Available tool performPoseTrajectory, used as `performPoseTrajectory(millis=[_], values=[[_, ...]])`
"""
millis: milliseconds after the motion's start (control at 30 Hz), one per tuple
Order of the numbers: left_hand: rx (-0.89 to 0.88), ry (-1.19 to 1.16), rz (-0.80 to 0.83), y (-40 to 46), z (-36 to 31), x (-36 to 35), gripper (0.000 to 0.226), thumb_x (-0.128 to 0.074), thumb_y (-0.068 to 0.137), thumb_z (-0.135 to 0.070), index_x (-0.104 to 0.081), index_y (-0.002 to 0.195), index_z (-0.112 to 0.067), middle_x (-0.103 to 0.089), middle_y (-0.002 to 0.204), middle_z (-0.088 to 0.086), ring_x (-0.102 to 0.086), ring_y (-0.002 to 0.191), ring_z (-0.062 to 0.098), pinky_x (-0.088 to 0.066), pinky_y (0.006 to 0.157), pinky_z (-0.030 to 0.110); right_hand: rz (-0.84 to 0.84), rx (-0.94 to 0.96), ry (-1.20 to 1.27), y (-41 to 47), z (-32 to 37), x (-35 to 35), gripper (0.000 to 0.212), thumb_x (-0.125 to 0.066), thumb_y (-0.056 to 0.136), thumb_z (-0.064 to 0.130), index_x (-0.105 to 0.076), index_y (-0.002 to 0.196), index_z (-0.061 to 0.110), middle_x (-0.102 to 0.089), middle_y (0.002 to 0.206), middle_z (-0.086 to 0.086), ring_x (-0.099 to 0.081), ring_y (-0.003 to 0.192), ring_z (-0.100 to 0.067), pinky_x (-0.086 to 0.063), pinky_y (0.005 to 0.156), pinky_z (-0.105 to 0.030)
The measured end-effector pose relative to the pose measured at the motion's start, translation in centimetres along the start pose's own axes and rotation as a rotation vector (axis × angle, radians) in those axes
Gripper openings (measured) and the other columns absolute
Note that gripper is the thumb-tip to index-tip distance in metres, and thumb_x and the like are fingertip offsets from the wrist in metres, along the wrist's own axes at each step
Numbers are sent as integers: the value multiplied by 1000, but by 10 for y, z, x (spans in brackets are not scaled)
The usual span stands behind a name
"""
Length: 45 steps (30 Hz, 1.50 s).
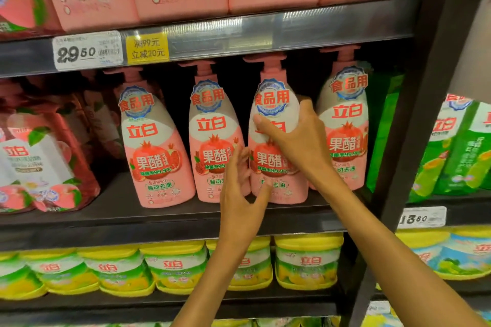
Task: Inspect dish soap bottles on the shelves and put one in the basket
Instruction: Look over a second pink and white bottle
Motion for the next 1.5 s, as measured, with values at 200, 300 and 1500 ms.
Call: performPoseTrajectory(millis=[200, 300, 1500], values=[[133, -50, 65, -16, 9, 2, 83, -72, 75, -43, -29, 145, -33, -46, 140, -11, -49, 123, -2, -48, 95, 18, 41, 16, 227, -18, 14, 10, 50, -75, 73, 48, -56, 109, 19, -65, 92, 15, -69, 82, -2, -55, 66, -16], [211, -143, 169, -27, 13, -7, 91, -82, 62, -47, -38, 139, -29, -55, 131, -4, -59, 113, 4, -54, 86, 20, 86, 23, 328, -40, 28, 14, 52, -71, 63, 56, -61, 102, 23, -71, 90, 11, -71, 80, -1, -56, 66, -17], [660, -940, 38, -131, 22, -5, 45, -54, 95, -34, -46, 136, -16, -59, 39, -12, -57, 34, -1, -48, 71, 11, 513, -304, 951, -113, 44, 7, 23, -77, 57, 50, -80, 76, 37, -77, 85, 7, -73, 83, -7, -59, 78, -28]])
Point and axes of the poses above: each hand's wrist, its own y-axis towards the middle knuckle, its own x-axis out of the back of the hand, z = x × y, the point moved 10 cm from there along y, towards the middle knuckle
